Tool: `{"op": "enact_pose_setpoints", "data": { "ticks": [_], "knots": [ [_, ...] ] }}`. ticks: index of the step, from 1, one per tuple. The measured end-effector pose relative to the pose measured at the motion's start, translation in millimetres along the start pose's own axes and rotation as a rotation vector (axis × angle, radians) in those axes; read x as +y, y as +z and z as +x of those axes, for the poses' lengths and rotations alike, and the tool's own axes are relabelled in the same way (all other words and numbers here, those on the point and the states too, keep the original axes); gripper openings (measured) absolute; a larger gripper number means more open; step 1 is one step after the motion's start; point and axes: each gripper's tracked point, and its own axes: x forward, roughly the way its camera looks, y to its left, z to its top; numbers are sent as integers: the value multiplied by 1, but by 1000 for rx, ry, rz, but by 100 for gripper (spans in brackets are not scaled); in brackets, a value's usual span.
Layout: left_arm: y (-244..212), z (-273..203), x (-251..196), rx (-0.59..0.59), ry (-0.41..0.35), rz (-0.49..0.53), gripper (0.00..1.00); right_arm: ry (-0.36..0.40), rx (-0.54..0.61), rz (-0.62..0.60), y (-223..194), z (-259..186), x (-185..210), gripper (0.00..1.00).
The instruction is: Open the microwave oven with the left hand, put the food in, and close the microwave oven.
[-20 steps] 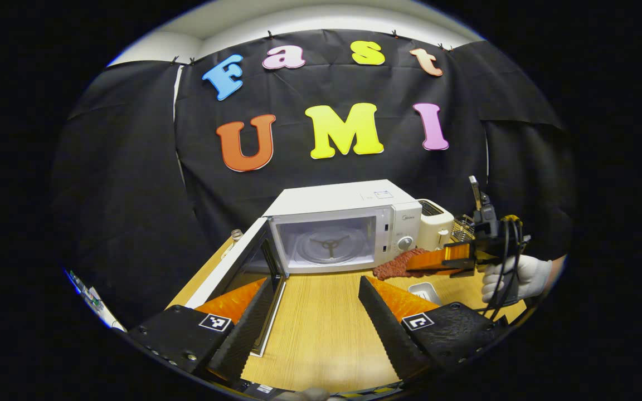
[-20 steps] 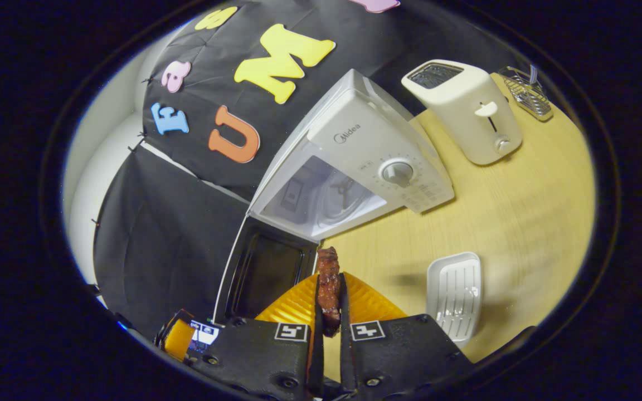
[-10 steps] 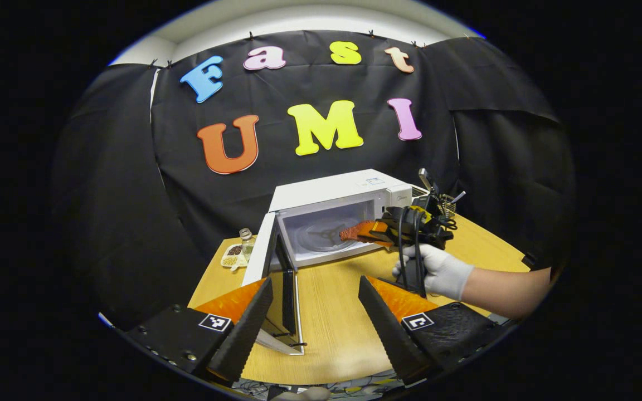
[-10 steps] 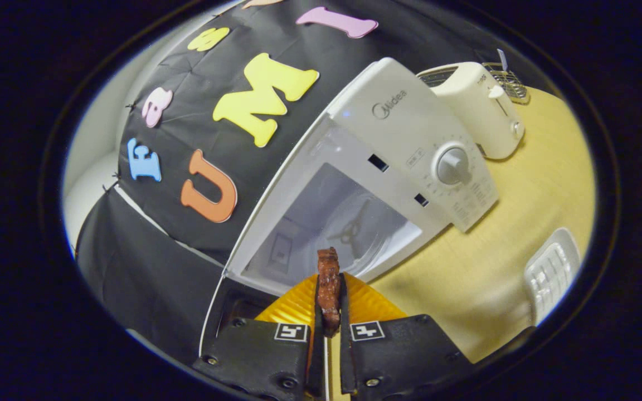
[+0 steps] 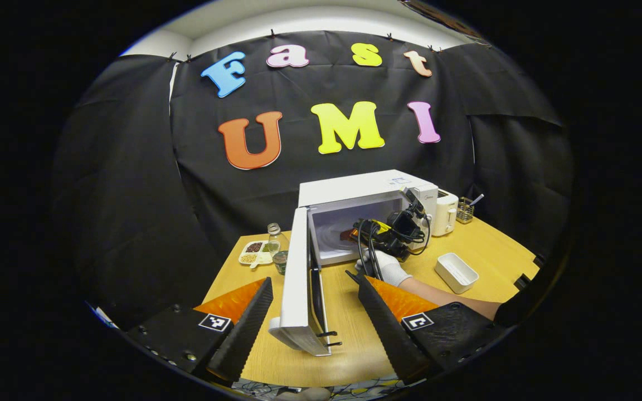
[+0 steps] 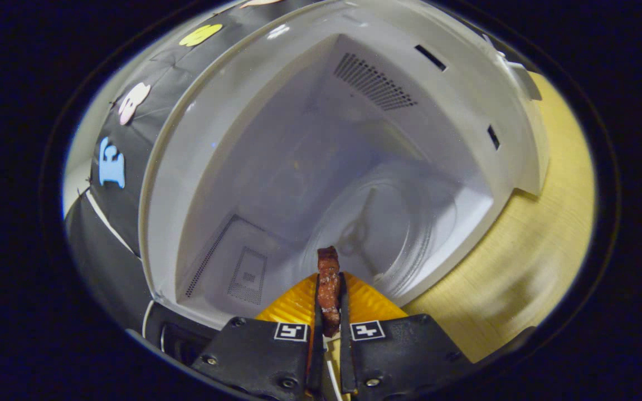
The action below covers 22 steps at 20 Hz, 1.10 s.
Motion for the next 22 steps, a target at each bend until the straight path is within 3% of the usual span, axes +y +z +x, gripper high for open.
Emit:
{"op": "enact_pose_setpoints", "data": {
  "ticks": [7, 10, 11, 12, 13, 18, 19, 21, 22],
  "knots": [
    [-4, 5, 15, 12, 41, -56, 95, -33, -88, -206, 8, 19, -14, 20],
    [-4, 9, 17, 18, 45, -43, 95, -68, -100, -340, 10, 20, -22, 36],
    [-2, 10, 16, 14, 44, -36, 96, -85, -102, -403, 12, 17, -26, 27],
    [-2, 11, 15, 13, 43, -32, 95, -95, -97, -450, 12, 16, -26, 46],
    [0, 12, 13, 14, 39, -31, 95, -107, -94, -484, 14, 15, -28, 48],
    [6, 16, 8, 0, 32, -33, 95, -152, -160, -569, 39, 3, -32, 79],
    [8, 17, 8, -4, 34, -36, 96, -145, -158, -584, 40, 1, -30, 75],
    [11, 17, 8, -13, 39, -42, 95, -137, -141, -613, 40, -9, -26, 87],
    [12, 16, 10, -18, 46, -43, 95, -136, -131, -627, 40, -18, -23, 87]
  ]
}}
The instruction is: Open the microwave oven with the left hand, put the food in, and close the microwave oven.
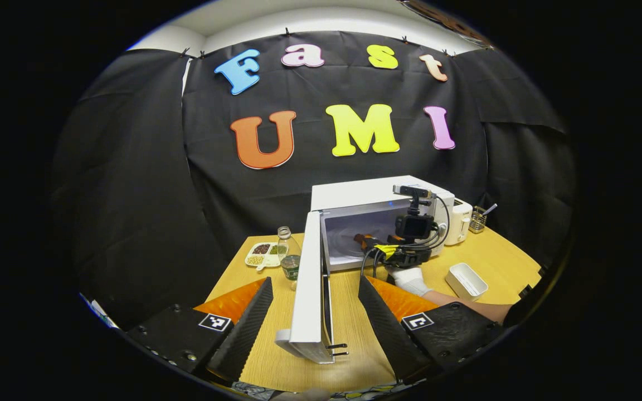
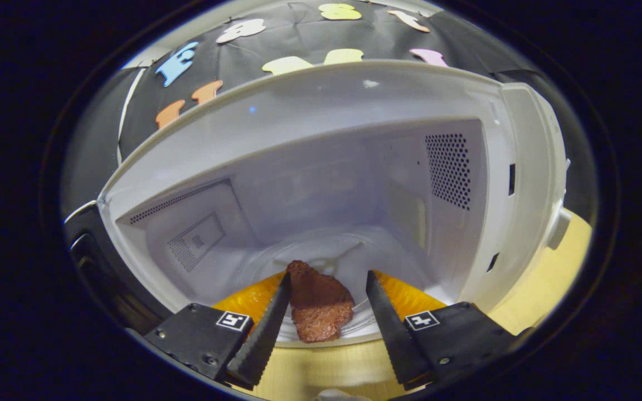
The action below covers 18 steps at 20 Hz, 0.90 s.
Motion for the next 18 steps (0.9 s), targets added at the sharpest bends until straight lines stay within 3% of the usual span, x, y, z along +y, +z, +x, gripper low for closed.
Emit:
{"op": "enact_pose_setpoints", "data": {
  "ticks": [4, 5, 6, 7, 9, 10, 11, 12, 13, 14, 16, 17, 18],
  "knots": [
    [15, -6, 0, -31, -4, -25, 95, 46, -14, -163, 25, -62, -2, 90],
    [19, -10, 2, -44, -6, -24, 95, 79, -25, -194, 37, -84, 1, 83],
    [26, -15, 5, -61, -5, -18, 95, 99, -38, -226, 49, -109, 0, 89],
    [31, -20, 12, -78, 5, -8, 95, 103, -47, -271, 59, -133, -5, 84],
    [37, -28, 23, -104, 17, -6, 95, 135, -38, -316, 76, -181, -11, 100],
    [37, -30, 29, -113, 23, -10, 95, 152, -22, -337, 85, -204, -13, 94],
    [36, -33, 34, -120, 32, -12, 95, 155, -20, -348, 93, -229, -22, 100],
    [34, -35, 42, -130, 46, -13, 95, 160, -27, -366, 104, -254, -29, 96],
    [34, -37, 51, -139, 62, -20, 95, 155, -30, -381, 116, -274, -35, 100],
    [32, -37, 59, -146, 77, -29, 95, 145, -37, -385, 128, -292, -45, 96],
    [26, -36, 74, -153, 100, -60, 95, 116, -45, -394, 148, -324, -64, 100],
    [23, -33, 81, -156, 110, -71, 95, 93, -53, -391, 158, -339, -75, 95],
    [18, -32, 88, -153, 119, -76, 95, 87, -58, -385, 165, -352, -82, 100]
  ]
}}
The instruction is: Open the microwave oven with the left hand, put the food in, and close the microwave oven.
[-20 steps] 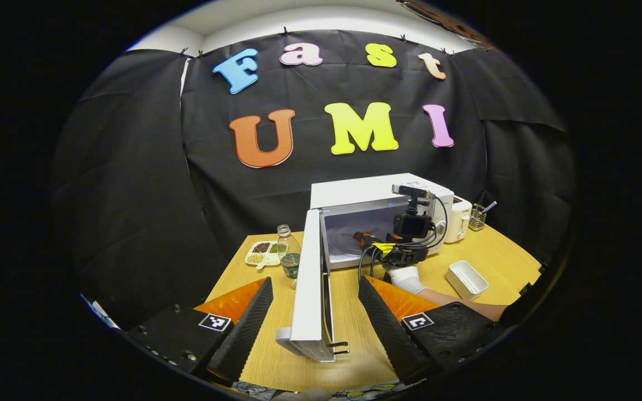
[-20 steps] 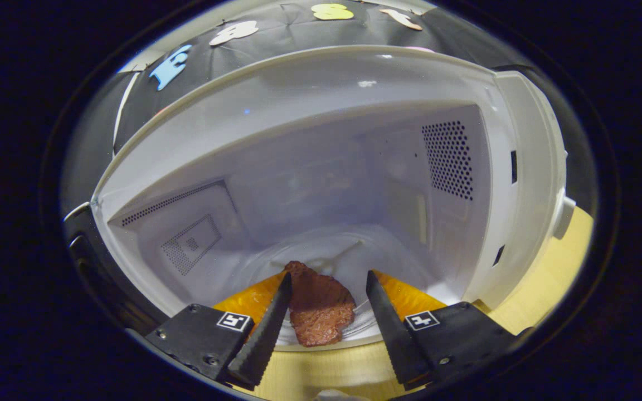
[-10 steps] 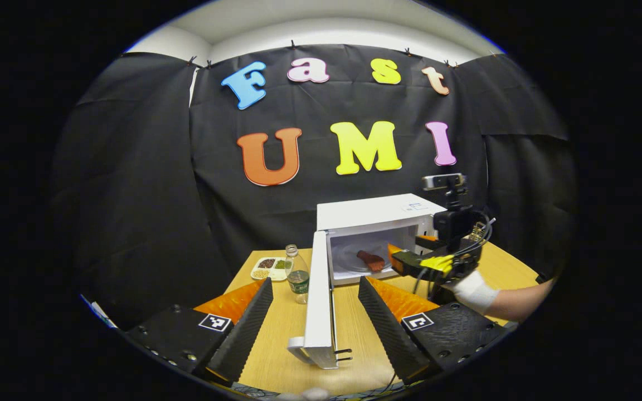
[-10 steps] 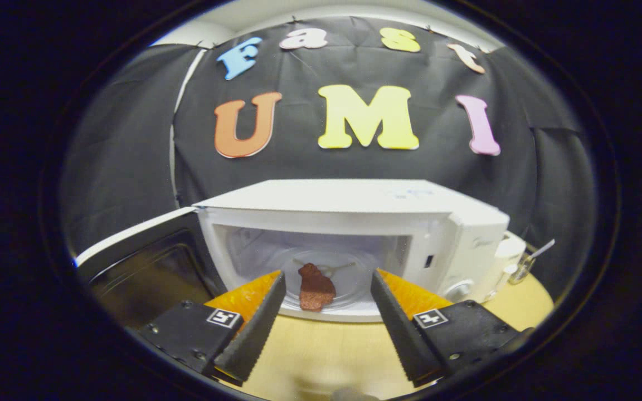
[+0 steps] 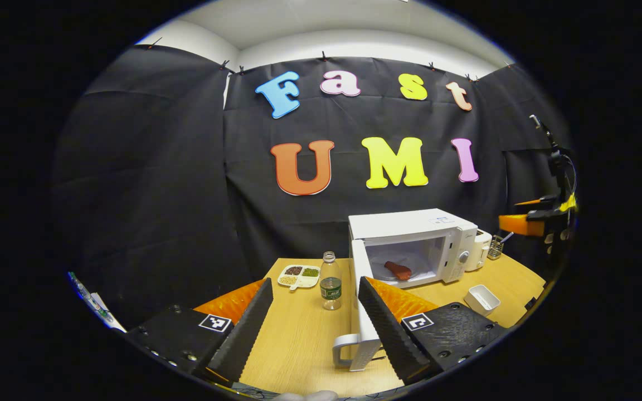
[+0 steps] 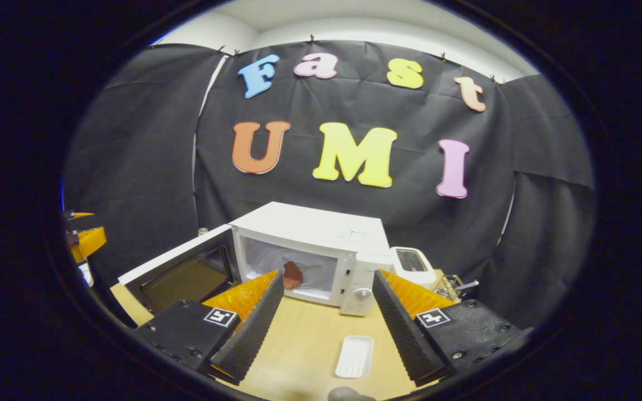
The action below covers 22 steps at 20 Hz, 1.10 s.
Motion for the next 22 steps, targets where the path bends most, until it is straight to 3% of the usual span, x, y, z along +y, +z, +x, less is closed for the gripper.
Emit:
{"op": "enact_pose_setpoints", "data": {
  "ticks": [1, 2, 3, 4, 5, 6, 7, 8, 11, 13, 18, 19, 20, 22],
  "knots": [
    [-5, 2, 7, 5, 6, -3, 95, -26, 0, 3, 4, -12, -11, 96],
    [-10, 4, 14, 9, 15, 0, 89, -41, -5, 6, 6, -21, -19, 100],
    [-11, 5, 20, 2, 22, 4, 95, -58, -12, 14, 8, -29, -27, 100],
    [-13, 6, 25, 2, 31, 4, 95, -81, -17, 24, 9, -36, -37, 96],
    [-16, 8, 29, 3, 35, 3, 84, -97, -16, 40, 9, -42, -44, 100],
    [-17, 9, 29, 4, 30, -5, 89, -104, -8, 55, 6, -44, -48, 95],
    [-21, 9, 29, 11, 33, -13, 75, -109, 1, 70, 4, -47, -51, 100],
    [-26, 12, 26, 21, 25, -21, 55, -113, 6, 80, 4, -48, -54, 96],
    [-35, 16, 36, 17, 71, -6, 0, -137, 9, 103, 4, -53, -62, 100],
    [-40, 12, 26, 15, 38, -9, 0, -138, 16, 112, 2, -56, -60, 96],
    [-76, 28, 25, 74, 18, -6, 0, -153, 43, 134, -5, -66, -72, 100],
    [-84, 31, 22, 95, 10, -14, 10, -166, 50, 136, -6, -70, -77, 100],
    [-91, 33, 21, 111, 9, -14, 0, -170, 51, 138, -5, -73, -81, 100],
    [-105, 38, 10, 137, -8, -4, 0, -187, 56, 132, -7, -79, -91, 100]
  ]
}}
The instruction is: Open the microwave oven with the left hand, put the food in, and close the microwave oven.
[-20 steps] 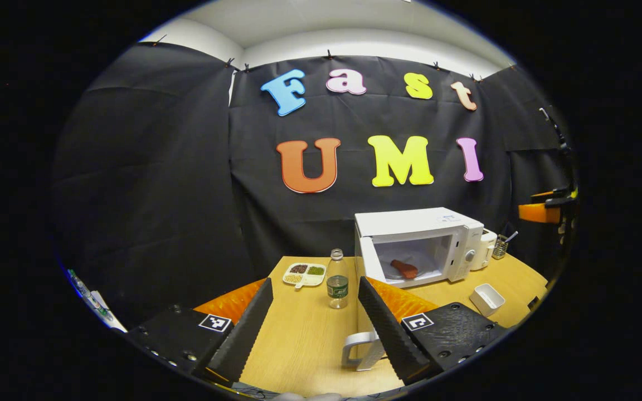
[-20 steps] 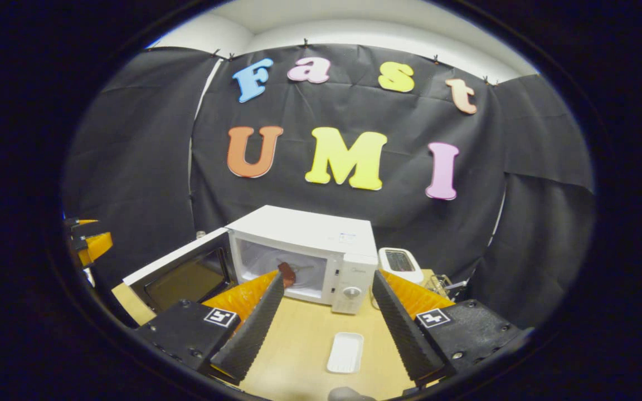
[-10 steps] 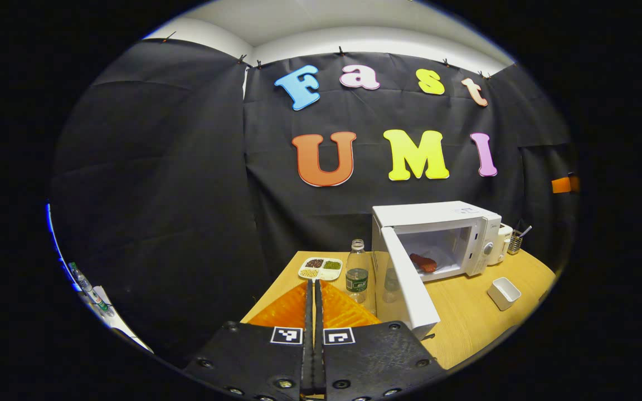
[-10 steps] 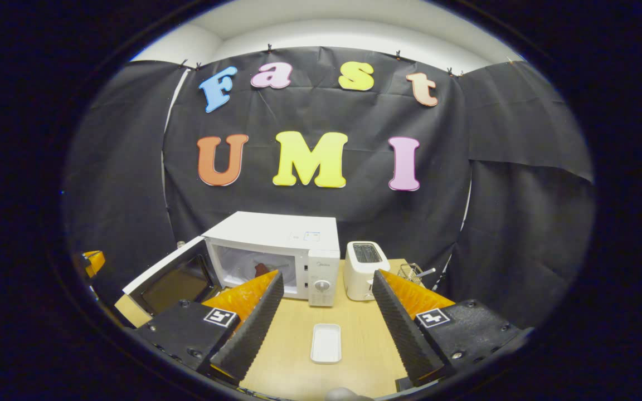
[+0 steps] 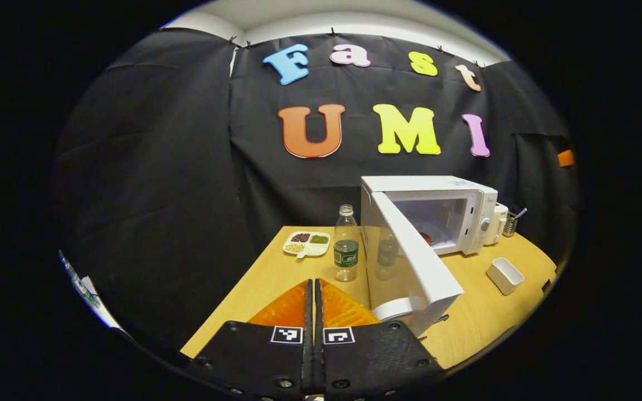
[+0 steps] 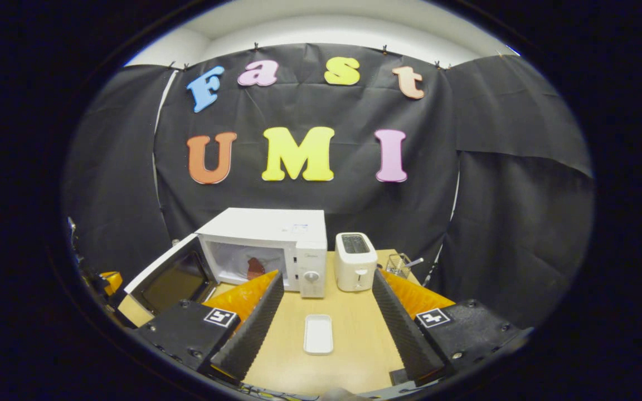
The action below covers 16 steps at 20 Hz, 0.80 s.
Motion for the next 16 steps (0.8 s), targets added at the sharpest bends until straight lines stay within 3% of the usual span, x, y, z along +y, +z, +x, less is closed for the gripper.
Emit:
{"op": "enact_pose_setpoints", "data": {
  "ticks": [5, 9, 16],
  "knots": [
    [-14, 3, -33, 38, -22, 11, 0, -6, 18, 37, 4, -8, -17, 100],
    [-19, 0, -79, 58, -99, -41, 0, -1, 12, 36, 6, -1, -33, 96],
    [-22, 7, -175, 84, -239, -9, 0, 5, 54, 74, -10, 24, -67, 100]
  ]
}}
